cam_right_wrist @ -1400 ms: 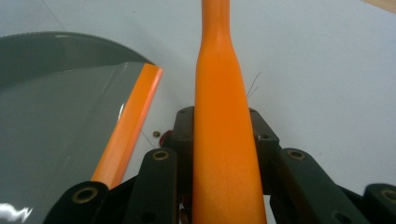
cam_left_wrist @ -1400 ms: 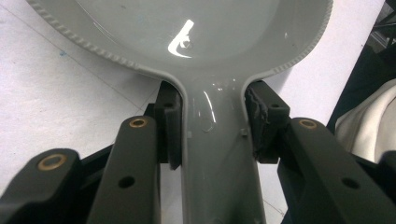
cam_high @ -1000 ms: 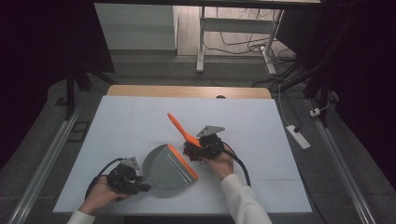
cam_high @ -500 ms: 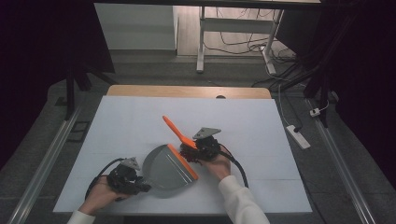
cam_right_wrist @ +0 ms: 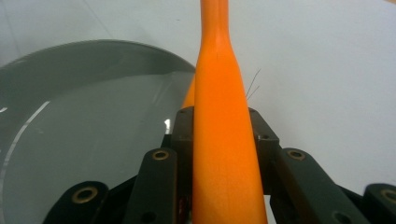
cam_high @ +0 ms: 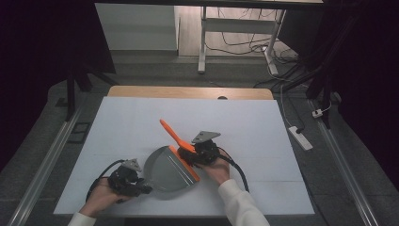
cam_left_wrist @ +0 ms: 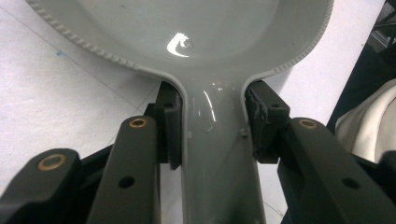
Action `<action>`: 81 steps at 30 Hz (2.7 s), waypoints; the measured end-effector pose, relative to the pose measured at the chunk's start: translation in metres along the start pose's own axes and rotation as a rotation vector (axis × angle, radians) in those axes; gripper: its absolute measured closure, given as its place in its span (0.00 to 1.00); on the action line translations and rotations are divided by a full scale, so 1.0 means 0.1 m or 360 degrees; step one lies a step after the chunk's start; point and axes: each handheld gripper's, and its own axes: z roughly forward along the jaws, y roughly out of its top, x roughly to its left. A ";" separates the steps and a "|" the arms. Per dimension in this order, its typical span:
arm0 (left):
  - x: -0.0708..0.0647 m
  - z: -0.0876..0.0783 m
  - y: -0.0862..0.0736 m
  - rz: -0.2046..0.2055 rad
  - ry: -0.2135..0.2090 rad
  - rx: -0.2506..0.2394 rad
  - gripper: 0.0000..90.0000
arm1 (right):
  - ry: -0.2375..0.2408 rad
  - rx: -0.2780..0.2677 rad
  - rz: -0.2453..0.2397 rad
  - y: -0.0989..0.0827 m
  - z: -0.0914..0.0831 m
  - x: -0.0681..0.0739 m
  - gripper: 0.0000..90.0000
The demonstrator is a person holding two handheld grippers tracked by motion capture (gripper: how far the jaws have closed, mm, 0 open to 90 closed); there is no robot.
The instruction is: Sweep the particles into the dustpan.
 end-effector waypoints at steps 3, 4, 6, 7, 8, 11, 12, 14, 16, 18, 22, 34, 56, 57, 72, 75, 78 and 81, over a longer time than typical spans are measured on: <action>0.00 0.00 0.00 0.0000 -0.0001 0.0002 0.69 | 0.0005 -0.0001 -0.0024 0.01 0.01 0.06 0.77; 0.00 0.00 0.00 0.0001 -0.0001 0.0002 0.69 | 0.0005 -0.0006 -0.0036 0.01 0.02 0.08 0.77; 0.00 0.00 0.00 0.0000 -0.0001 0.0002 0.68 | 0.0006 -0.0008 -0.0046 0.02 0.02 0.11 0.77; 0.00 0.00 0.00 0.0000 -0.0001 0.0002 0.69 | 0.0002 -0.0008 -0.0051 0.02 0.02 0.13 0.77; 0.00 0.00 0.00 0.0001 -0.0001 0.0002 0.68 | 0.0002 -0.0012 -0.0056 0.03 0.02 0.14 0.77; 0.00 0.00 0.00 0.0000 0.0000 0.0002 0.69 | 0.0055 -0.0040 -0.0040 0.04 0.01 0.17 0.77; 0.00 0.00 0.00 0.0000 0.0000 0.0002 0.69 | 0.0076 -0.0043 -0.0044 0.05 0.00 0.19 0.77; 0.00 0.00 0.00 0.0000 -0.0001 0.0002 0.69 | 0.0096 -0.0036 -0.0075 0.06 0.01 0.25 0.77; 0.00 0.00 0.00 -0.0002 -0.0002 0.0002 0.69 | 0.0115 -0.0033 -0.0106 0.07 0.01 0.31 0.77; 0.00 0.00 0.00 0.0000 0.0000 0.0001 0.69 | 0.0123 -0.0028 -0.0141 0.08 0.02 0.37 0.77; 0.00 0.00 0.00 -0.0001 0.0000 0.0000 0.69 | 0.0131 -0.0033 -0.0168 0.10 0.01 0.41 0.77; 0.00 0.00 -0.01 0.0000 0.0002 -0.0002 0.68 | 0.0063 -0.0101 -0.0115 0.07 -0.16 0.28 0.77; -0.01 0.00 -0.01 -0.0001 0.0002 0.0001 0.68 | -0.0117 -0.0129 0.0005 -0.07 -0.52 -0.10 0.77; -0.01 0.00 -0.01 0.0000 0.0001 0.0000 0.68 | -0.0130 -0.0126 0.0022 -0.08 -0.53 -0.12 0.77; -0.02 -0.01 -0.01 0.0003 -0.0003 0.0001 0.68 | -0.0143 0.0016 0.0040 -0.22 -0.34 -0.12 0.77; -0.02 -0.01 -0.01 0.0003 -0.0001 0.0001 0.68 | -0.0124 0.0018 0.0018 -0.20 -0.32 -0.05 0.77; -0.03 0.00 -0.01 0.0003 0.0000 0.0001 0.68 | -0.0101 0.0013 0.0025 -0.19 -0.29 0.01 0.77; -0.02 0.00 -0.01 0.0004 -0.0002 0.0001 0.68 | -0.0096 0.0012 0.0014 -0.19 -0.28 0.05 0.77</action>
